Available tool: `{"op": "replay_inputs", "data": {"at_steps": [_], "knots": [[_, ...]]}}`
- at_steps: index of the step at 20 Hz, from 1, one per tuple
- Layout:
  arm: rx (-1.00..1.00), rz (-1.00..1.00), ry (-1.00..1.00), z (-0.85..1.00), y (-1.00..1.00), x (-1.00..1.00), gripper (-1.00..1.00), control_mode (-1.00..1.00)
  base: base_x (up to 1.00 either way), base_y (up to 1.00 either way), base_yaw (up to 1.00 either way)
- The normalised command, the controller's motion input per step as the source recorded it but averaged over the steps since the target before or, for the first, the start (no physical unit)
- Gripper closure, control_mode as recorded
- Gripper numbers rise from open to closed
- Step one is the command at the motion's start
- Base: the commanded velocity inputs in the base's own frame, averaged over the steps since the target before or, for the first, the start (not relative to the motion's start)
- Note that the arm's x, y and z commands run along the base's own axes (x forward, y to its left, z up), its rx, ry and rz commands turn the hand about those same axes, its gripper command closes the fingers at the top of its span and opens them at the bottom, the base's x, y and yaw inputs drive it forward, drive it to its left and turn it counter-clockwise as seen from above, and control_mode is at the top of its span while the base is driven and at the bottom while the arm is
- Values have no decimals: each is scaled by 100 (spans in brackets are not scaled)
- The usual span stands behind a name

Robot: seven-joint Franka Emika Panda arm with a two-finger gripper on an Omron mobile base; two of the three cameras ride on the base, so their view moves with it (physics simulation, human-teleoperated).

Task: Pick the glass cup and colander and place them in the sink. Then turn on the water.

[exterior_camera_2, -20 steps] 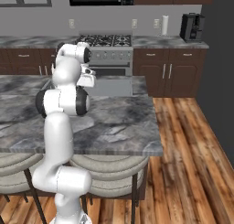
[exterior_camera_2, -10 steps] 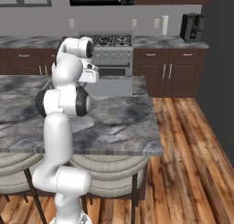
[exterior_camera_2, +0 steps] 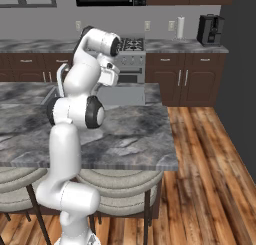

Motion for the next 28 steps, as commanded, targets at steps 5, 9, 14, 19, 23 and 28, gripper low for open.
{"op": "replay_inputs", "data": {"at_steps": [5,9,14,19,23,28], "knots": [[-6,-9,0,35,-28,-57,100,-100,0,0,0],[7,-12,10,32,-22,-73,100,-100,0,0,0],[2,-10,-3,15,-8,-87,100,-100,0,0,0],[-15,-6,-17,21,0,-78,100,-100,0,0,0],[-24,-3,-24,35,0,-61,100,-100,0,0,0],[-9,-9,-5,31,-1,-56,100,-100,0,0,0]]}}
